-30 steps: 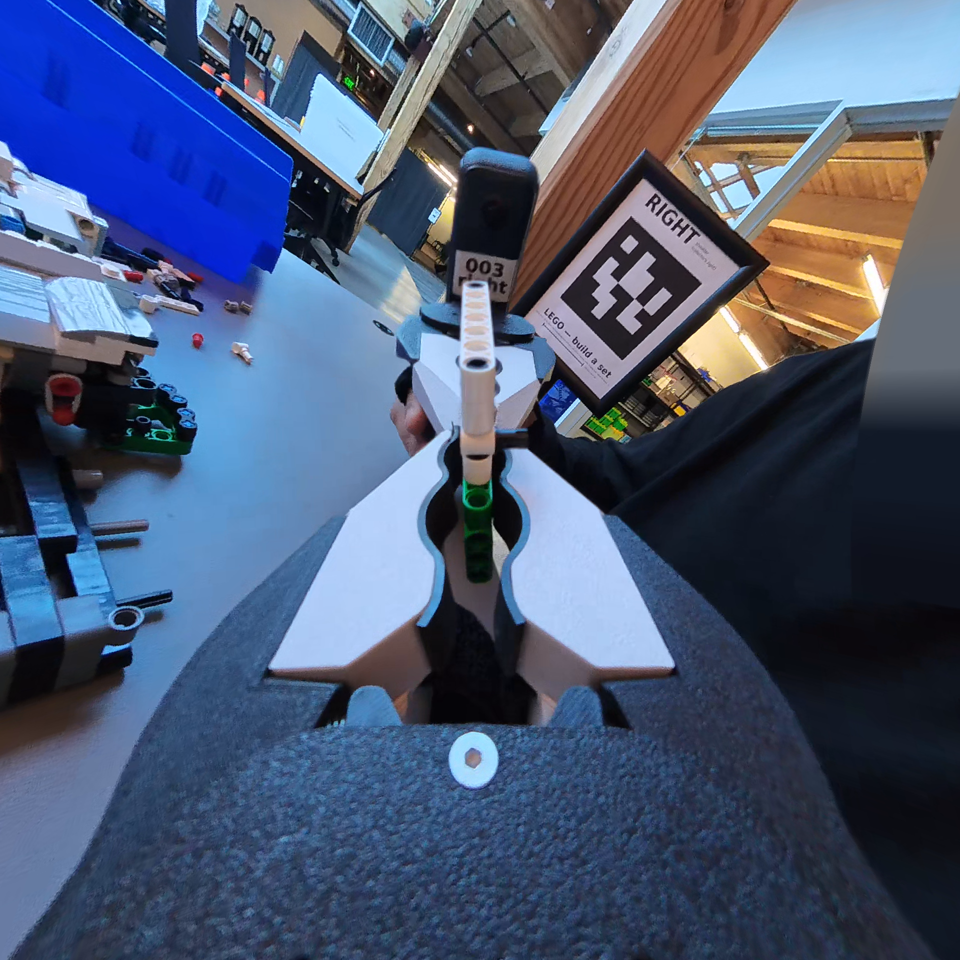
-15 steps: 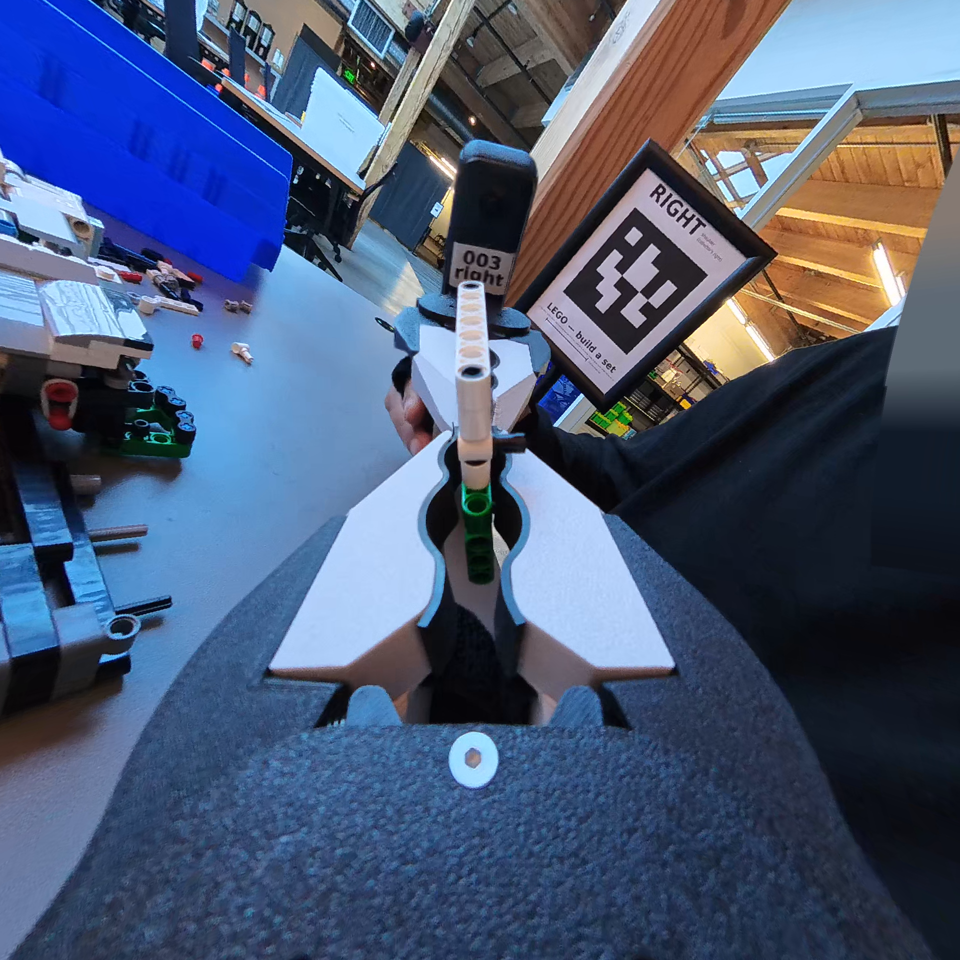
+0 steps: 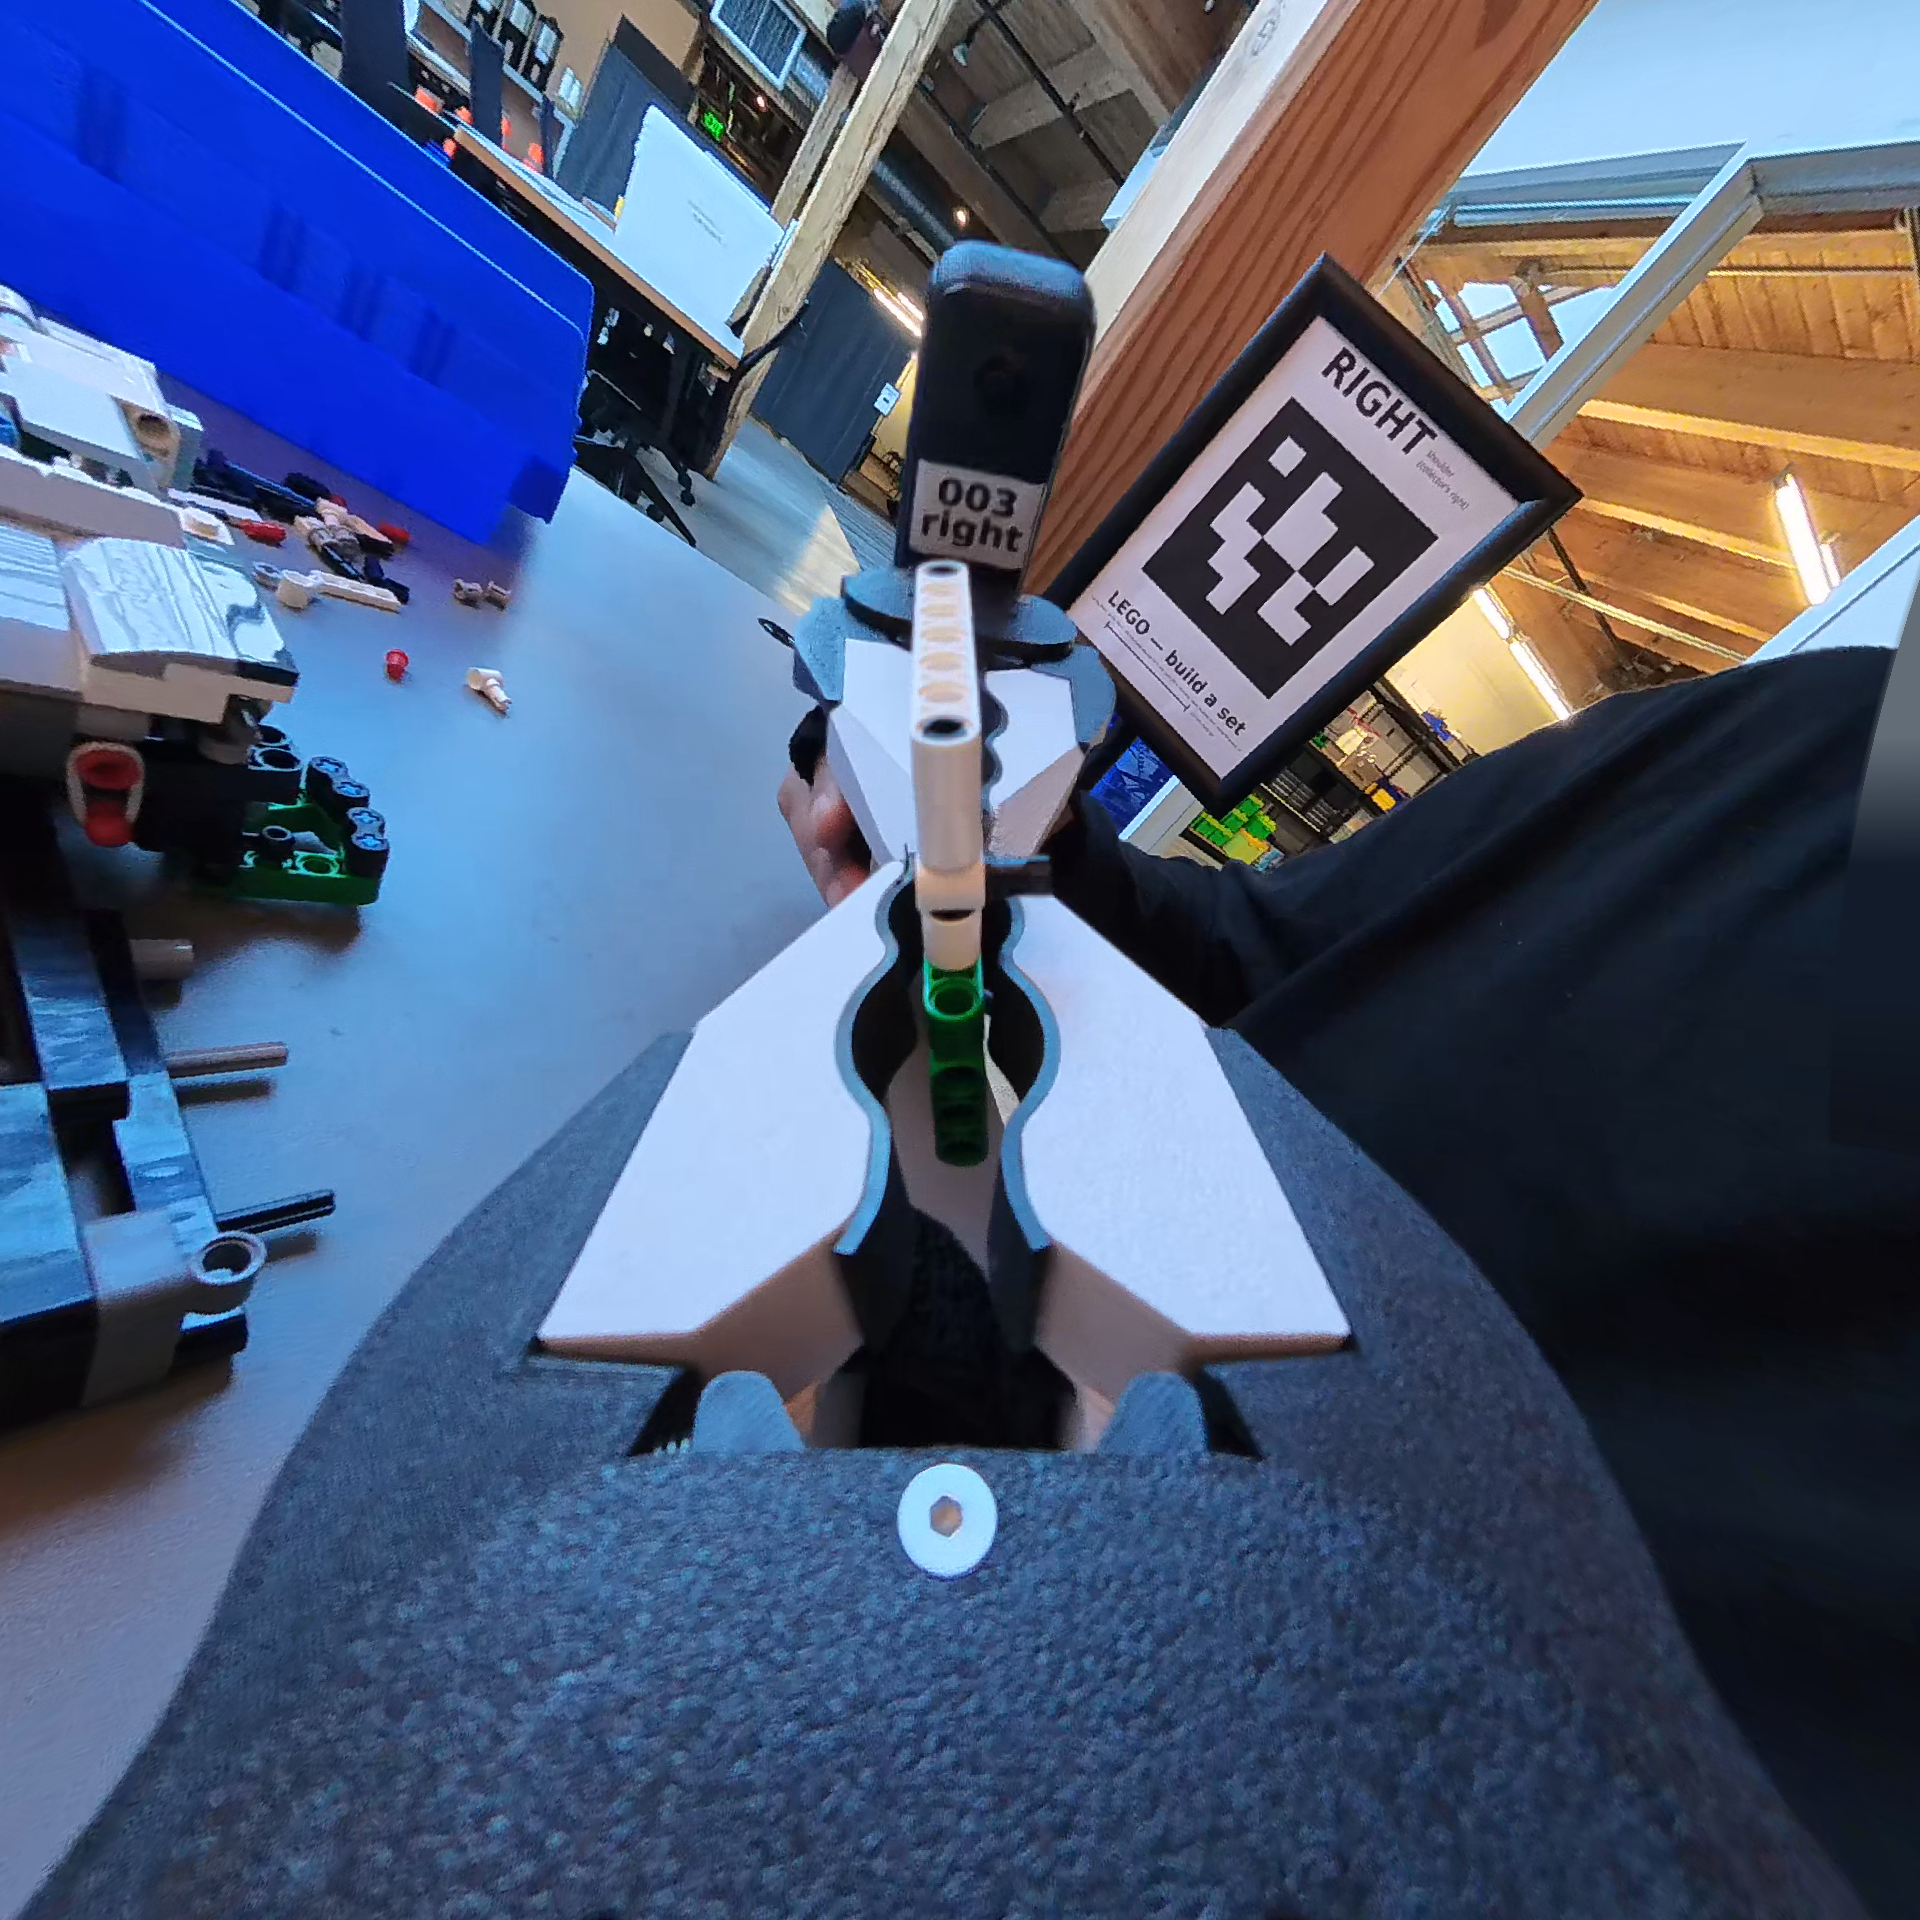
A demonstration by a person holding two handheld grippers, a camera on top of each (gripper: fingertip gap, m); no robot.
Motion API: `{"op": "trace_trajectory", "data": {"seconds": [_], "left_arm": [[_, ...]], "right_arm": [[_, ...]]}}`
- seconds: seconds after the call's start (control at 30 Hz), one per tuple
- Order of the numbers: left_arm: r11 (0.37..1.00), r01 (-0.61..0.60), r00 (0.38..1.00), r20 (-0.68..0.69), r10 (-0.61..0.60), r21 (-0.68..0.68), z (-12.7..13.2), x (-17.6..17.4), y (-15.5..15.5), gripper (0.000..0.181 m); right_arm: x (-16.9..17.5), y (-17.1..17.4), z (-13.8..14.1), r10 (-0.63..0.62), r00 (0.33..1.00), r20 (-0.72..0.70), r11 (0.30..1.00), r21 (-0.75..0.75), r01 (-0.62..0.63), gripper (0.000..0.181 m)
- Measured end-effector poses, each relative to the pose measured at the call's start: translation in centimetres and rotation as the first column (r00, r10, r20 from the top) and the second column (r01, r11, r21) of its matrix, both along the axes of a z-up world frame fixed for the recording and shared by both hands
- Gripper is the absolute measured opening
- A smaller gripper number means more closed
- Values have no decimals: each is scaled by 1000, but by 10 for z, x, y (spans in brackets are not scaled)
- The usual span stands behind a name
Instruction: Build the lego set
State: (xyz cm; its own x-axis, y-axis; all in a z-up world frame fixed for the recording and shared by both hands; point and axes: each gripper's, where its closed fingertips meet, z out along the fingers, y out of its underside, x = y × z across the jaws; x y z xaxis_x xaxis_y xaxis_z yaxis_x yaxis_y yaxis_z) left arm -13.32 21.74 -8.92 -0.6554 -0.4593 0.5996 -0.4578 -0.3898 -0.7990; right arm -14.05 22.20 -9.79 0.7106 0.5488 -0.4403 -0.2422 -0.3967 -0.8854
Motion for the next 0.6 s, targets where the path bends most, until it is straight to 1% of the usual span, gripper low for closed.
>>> {"op": "trace_trajectory", "data": {"seconds": [0.03,0.07,0.1,0.17,0.23,0.3,0.33,0.43,0.47,0.5,0.53,0.6], "left_arm": [[1000,8,1000,-3,-8,-1,0,-1,-1,6],[1000,17,1000,-9,-17,-5,-1,-1,-2,6],[1000,21,1000,-13,-21,-17,0,-1,-2,6],[999,28,999,-28,-28,-30,0,0,-2,6],[999,42,998,-37,-42,-3,-4,-1,-6,6],[998,54,998,-31,-52,42,-7,-2,-12,6],[996,60,998,-28,-59,58,-8,-3,-14,6],[991,86,996,-34,-83,98,-11,-6,-21,6],[990,83,996,-34,-79,113,-13,-6,-22,6],[989,77,997,-41,-72,127,-14,-5,-22,6],[988,72,996,-52,-66,134,-16,-4,-22,6],[989,59,997,-61,-51,136,-18,-2,-20,7]], "right_arm": [[0,-2,0,11,1000,8,1000,-4,-11,3],[1,-3,4,18,1000,3,1000,5,-18,11],[3,-5,10,22,1000,-17,1000,23,-22,14],[13,-5,23,-1,998,-61,998,57,4,15],[19,0,30,-29,995,-98,997,69,36,22],[17,8,29,-41,994,-99,998,45,46,35],[14,11,27,-44,995,-94,998,33,47,35],[11,13,32,-39,988,-148,998,33,44,24],[11,13,31,-38,987,-155,999,23,43,14],[11,13,29,-44,987,-156,999,13,47,10],[12,11,28,-46,987,-156,999,8,48,6],[14,9,27,-62,987,-147,998,13,65,6]]}}
